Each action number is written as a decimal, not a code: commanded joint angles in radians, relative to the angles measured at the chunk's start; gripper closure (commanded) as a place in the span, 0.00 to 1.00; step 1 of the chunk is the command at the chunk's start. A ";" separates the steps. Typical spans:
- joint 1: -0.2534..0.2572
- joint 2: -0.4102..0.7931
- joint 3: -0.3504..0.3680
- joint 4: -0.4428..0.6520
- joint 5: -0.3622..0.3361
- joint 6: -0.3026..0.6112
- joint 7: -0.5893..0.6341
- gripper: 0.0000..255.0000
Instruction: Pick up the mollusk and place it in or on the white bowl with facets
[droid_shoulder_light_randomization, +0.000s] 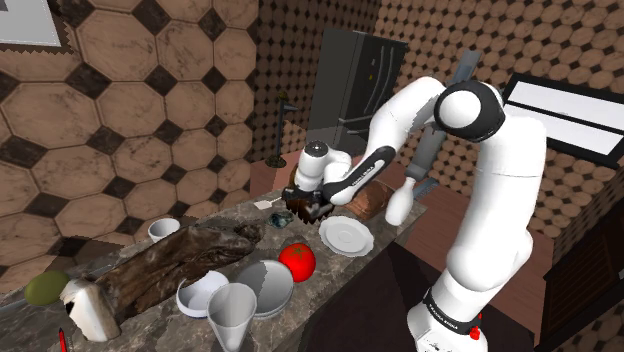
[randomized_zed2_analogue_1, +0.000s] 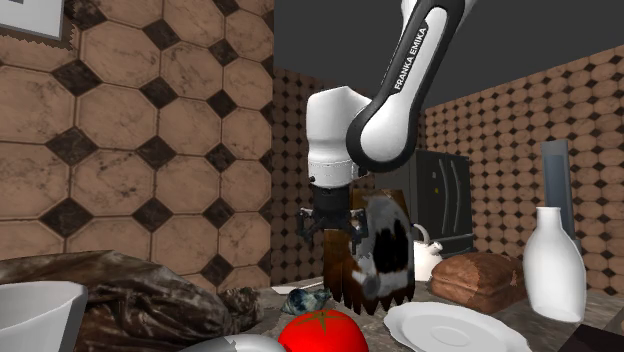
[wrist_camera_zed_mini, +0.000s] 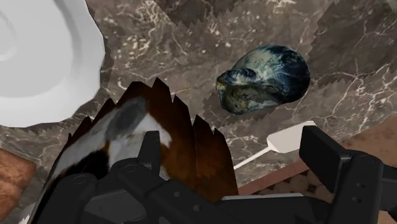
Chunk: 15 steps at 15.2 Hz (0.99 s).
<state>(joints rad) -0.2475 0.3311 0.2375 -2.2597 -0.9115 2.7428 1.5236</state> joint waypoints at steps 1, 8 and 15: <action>0.032 0.085 -0.045 0.075 -0.073 -0.004 0.088 0.00; 0.073 0.228 -0.113 0.193 -0.157 0.012 0.186 0.00; 0.080 0.279 -0.133 0.230 -0.183 0.029 0.206 0.00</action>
<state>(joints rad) -0.1677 0.6091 0.1050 -2.0302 -1.0931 2.7708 1.7279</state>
